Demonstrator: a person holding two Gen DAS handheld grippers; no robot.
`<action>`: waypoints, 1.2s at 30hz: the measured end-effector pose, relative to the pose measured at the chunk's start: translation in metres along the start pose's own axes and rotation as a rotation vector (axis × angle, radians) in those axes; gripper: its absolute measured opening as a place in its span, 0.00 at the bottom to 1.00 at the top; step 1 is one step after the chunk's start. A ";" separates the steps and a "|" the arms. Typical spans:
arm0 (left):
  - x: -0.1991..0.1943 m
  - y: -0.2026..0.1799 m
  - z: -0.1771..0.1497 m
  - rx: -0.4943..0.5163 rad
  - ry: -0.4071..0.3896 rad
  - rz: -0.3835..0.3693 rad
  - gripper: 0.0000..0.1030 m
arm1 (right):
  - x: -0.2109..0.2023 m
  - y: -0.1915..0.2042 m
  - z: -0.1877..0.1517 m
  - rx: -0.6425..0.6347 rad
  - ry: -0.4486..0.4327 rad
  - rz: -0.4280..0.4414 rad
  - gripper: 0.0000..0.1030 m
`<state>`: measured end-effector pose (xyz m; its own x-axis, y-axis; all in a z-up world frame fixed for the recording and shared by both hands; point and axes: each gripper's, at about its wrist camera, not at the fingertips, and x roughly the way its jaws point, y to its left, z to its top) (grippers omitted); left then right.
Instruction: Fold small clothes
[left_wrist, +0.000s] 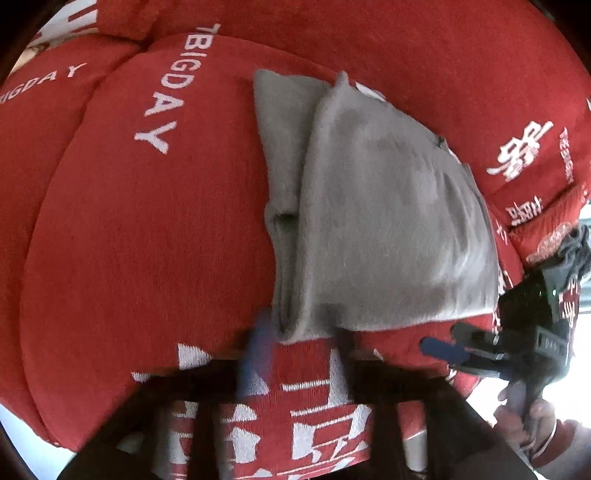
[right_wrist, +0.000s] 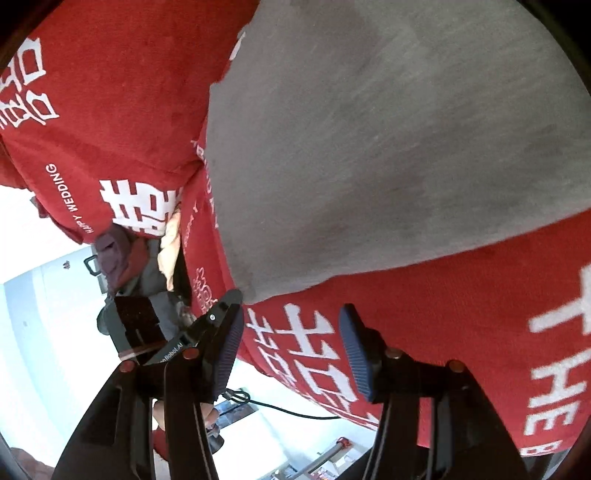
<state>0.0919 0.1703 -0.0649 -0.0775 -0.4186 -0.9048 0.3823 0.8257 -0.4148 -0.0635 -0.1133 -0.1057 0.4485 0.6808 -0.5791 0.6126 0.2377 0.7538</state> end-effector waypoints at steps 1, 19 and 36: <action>-0.003 -0.001 0.002 0.006 -0.027 0.008 0.68 | 0.006 0.002 0.000 0.002 0.014 -0.001 0.57; 0.028 -0.016 0.022 0.076 0.103 -0.113 0.39 | 0.020 0.005 0.000 0.059 -0.003 0.036 0.57; 0.026 -0.015 -0.002 0.156 0.099 -0.071 0.05 | 0.039 0.005 0.008 0.044 -0.030 -0.011 0.07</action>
<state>0.0819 0.1475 -0.0828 -0.1968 -0.4277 -0.8822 0.5101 0.7238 -0.4647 -0.0374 -0.0912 -0.1271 0.4602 0.6569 -0.5972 0.6453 0.2145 0.7332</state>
